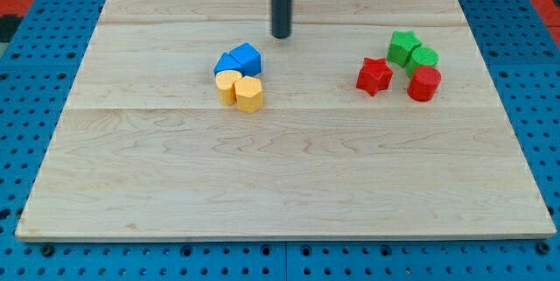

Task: Push the blue cube into the yellow hexagon

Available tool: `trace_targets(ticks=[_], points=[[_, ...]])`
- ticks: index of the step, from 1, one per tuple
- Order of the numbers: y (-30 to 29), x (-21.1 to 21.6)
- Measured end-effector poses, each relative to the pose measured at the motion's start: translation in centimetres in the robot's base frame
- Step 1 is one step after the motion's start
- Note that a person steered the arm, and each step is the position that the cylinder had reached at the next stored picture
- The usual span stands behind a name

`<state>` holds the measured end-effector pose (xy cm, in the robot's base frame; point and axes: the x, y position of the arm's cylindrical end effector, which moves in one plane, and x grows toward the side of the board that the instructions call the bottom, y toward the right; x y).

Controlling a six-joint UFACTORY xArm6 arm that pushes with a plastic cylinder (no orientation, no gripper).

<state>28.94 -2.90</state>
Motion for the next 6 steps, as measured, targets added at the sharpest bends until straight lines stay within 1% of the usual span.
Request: trace_targets(ticks=[1,2,3,5,6], points=[[-2.5,1.5],[-1.6,4.7],[1.3,6.3],[2.6,8.1],[7.6,10.1]])
